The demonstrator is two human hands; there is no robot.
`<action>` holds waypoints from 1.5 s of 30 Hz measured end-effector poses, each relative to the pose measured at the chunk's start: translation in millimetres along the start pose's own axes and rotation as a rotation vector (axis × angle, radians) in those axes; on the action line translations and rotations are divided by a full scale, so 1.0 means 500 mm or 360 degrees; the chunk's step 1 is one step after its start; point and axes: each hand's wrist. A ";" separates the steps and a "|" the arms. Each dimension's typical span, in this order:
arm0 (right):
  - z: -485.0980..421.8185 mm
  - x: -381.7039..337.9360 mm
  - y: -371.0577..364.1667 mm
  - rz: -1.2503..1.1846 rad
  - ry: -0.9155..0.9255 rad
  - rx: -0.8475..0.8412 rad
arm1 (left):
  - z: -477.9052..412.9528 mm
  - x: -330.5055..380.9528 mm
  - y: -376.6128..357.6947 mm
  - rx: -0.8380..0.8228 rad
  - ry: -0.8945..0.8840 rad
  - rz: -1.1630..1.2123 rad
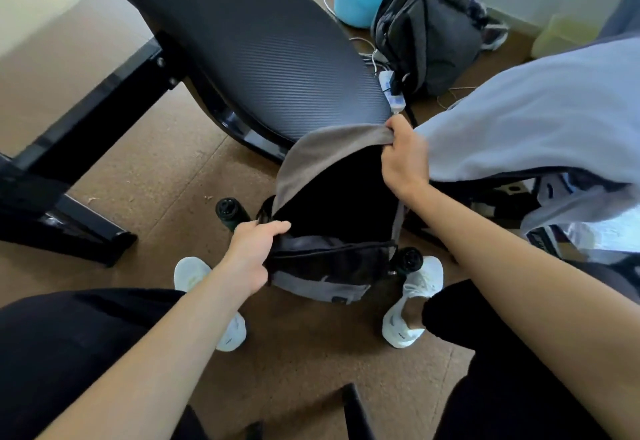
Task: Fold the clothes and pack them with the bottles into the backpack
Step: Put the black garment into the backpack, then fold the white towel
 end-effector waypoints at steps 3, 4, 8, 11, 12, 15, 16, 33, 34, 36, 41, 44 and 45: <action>-0.007 0.008 0.013 0.0086 -0.0125 -0.0290 | -0.010 -0.016 0.003 0.0105 -0.0056 -0.0098; -0.005 0.018 0.013 0.0130 -0.0170 -0.0457 | -0.017 -0.024 0.001 0.0140 -0.0039 -0.0121; 0.034 0.056 0.028 0.0144 -0.0151 -0.0850 | -0.045 -0.048 -0.021 0.0126 -0.0062 -0.0257; 0.080 0.078 0.054 0.0090 -0.0142 -0.0933 | -0.053 -0.059 -0.041 0.0134 -0.0081 -0.0460; 0.097 0.085 0.066 0.0086 -0.0156 -0.0947 | -0.054 -0.064 -0.045 0.0157 -0.0071 -0.0530; 0.147 0.102 0.105 -0.0084 -0.0245 -0.0867 | -0.056 -0.081 -0.052 0.0188 -0.0014 -0.0689; 0.164 0.107 0.120 -0.0180 -0.0295 -0.0776 | -0.059 -0.087 -0.052 0.0195 0.0008 -0.0715; 0.194 0.159 0.313 -0.1989 -0.0730 0.0946 | 0.028 -0.009 -0.282 -0.0191 -0.0383 -0.0934; 0.195 0.158 0.310 -0.1971 -0.0738 0.0924 | 0.030 0.004 -0.317 -0.0248 -0.0448 -0.0951; 0.198 0.160 0.308 -0.1969 -0.0748 0.0902 | 0.027 0.032 -0.393 -0.0352 -0.0551 -0.0951; 0.217 0.159 0.323 -0.2093 -0.0580 0.0926 | 0.019 0.094 -0.535 -0.0439 -0.0691 -0.1002; 0.235 0.151 0.335 -0.2269 -0.0437 0.0888 | 0.013 0.090 -0.560 -0.0586 -0.0999 -0.1428; 0.238 0.150 0.339 -0.2322 -0.0419 0.0869 | 0.009 0.080 -0.565 -0.0566 -0.1141 -0.1572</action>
Point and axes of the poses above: each hand's wrist, its own z-axis away from the middle knuckle, its own y-axis out of the back of the hand, x = y × z, and after that the axes turned 8 degrees about -x, right-handed
